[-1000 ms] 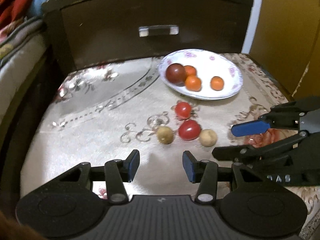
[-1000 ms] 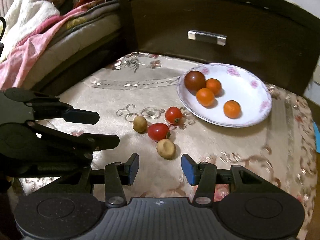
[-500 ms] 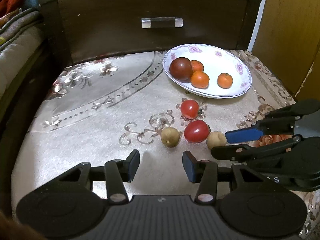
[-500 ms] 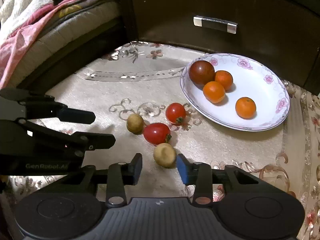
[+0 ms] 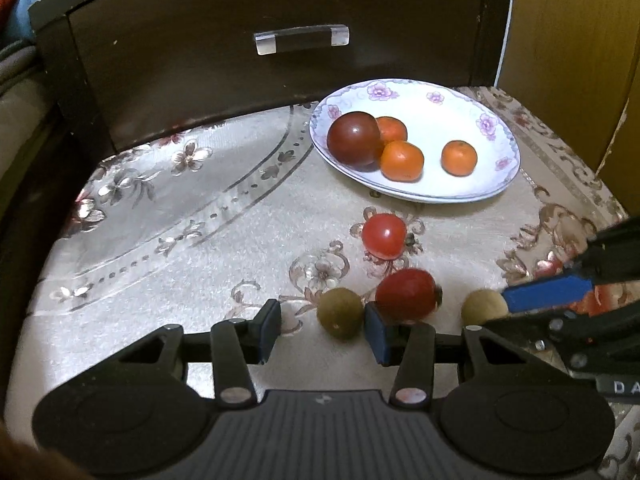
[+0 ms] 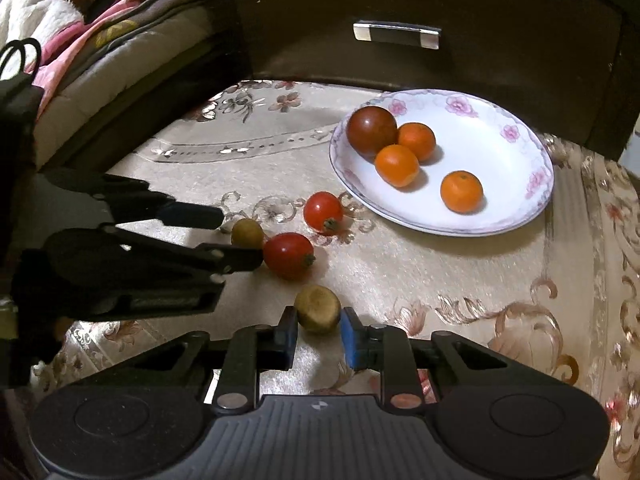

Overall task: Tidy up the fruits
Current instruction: 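Grasp the dark brown potato with the left gripper while the right gripper grasps the pale potato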

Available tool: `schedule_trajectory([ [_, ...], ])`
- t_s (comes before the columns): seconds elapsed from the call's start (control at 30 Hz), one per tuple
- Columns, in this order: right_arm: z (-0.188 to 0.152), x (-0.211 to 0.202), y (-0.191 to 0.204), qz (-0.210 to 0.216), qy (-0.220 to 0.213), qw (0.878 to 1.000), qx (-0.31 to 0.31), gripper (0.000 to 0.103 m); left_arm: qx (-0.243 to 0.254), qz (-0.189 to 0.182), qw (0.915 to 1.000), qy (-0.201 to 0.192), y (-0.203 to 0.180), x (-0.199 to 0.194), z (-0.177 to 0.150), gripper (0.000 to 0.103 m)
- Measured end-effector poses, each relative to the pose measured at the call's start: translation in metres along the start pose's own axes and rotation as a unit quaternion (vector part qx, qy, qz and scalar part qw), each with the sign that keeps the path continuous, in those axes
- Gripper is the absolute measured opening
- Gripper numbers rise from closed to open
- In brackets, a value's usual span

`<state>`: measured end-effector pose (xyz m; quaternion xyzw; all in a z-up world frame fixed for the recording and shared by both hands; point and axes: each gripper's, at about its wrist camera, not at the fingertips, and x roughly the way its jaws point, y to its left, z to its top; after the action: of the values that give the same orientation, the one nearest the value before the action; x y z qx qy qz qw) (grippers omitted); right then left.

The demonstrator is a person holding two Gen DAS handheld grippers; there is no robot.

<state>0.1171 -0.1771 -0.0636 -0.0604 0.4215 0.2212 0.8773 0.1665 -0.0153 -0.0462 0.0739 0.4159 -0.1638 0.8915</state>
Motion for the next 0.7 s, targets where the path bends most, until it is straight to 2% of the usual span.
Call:
schedule_trajectory([
  [0.23, -0.004, -0.003, -0.005, 0.003, 0.003, 1.000, 0.016, 0.017, 0.008, -0.009, 0.9999, -0.007, -0.007, -0.002, -0.003, 0.033],
  [0.37, -0.008, -0.006, -0.007, -0.001, 0.002, 1.000, 0.022, 0.017, 0.006, -0.012, 0.9999, -0.002, -0.006, -0.005, -0.004, 0.033],
  [0.6, -0.014, -0.021, -0.008, -0.008, -0.008, 1.000, 0.021, 0.017, 0.008, 0.011, 0.9998, 0.015, -0.009, -0.018, -0.016, 0.033],
  [0.7, -0.018, -0.016, -0.009, -0.011, 0.003, 1.000, 0.022, 0.017, 0.007, 0.020, 0.9996, 0.020, -0.013, -0.030, -0.025, 0.033],
])
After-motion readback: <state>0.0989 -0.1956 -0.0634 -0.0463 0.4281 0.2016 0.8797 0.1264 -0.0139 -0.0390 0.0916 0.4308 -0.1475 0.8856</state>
